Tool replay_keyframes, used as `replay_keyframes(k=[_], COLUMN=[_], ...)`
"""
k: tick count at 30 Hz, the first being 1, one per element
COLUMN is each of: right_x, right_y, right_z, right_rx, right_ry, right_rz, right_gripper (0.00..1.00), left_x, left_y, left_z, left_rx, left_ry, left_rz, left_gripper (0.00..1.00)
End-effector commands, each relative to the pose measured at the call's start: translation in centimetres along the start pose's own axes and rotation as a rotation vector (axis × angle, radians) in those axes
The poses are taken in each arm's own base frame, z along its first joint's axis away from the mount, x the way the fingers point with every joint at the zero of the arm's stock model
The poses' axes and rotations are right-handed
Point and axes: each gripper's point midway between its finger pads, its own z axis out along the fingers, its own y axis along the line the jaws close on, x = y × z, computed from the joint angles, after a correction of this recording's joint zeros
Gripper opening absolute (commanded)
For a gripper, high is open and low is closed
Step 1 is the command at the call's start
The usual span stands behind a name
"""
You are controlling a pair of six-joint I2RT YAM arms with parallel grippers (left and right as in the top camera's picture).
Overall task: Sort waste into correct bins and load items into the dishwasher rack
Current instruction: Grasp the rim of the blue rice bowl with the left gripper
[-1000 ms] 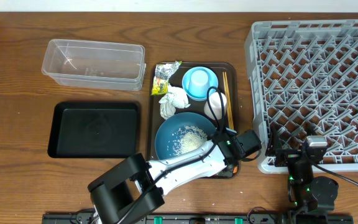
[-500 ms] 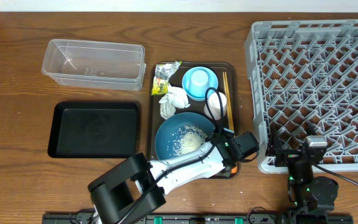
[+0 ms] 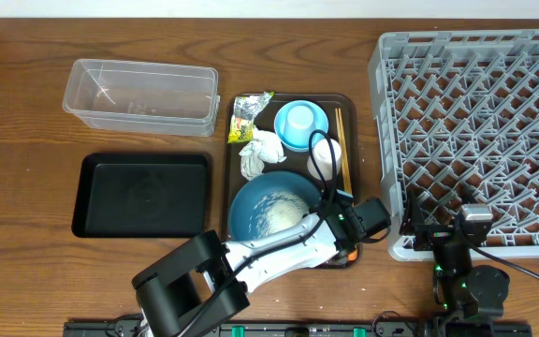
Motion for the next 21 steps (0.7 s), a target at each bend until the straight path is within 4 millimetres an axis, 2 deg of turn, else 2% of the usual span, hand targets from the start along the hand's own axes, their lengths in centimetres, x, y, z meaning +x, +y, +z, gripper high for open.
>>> replay_keyframes(k=[1, 17, 21], right_x=[0.0, 0.0, 0.0], right_y=[-0.3, -0.3, -0.3], right_z=[0.0, 0.0, 0.0], right_rx=[0.014, 0.014, 0.014], right_ry=[-0.005, -0.005, -0.005], right_rz=[-0.003, -0.003, -0.003], right_gripper=[0.99, 0.99, 0.99], left_x=[0.6, -0.5, -1.7], left_y=[0.3, -0.2, 0.2], left_z=[0.5, -1.3, -2.7], left_rx=[-0.013, 0.003, -0.003], left_ry=[0.022, 0.004, -0.014], left_rz=[-0.005, 0.044, 0.053], left_gripper=[0.06, 0.06, 0.06])
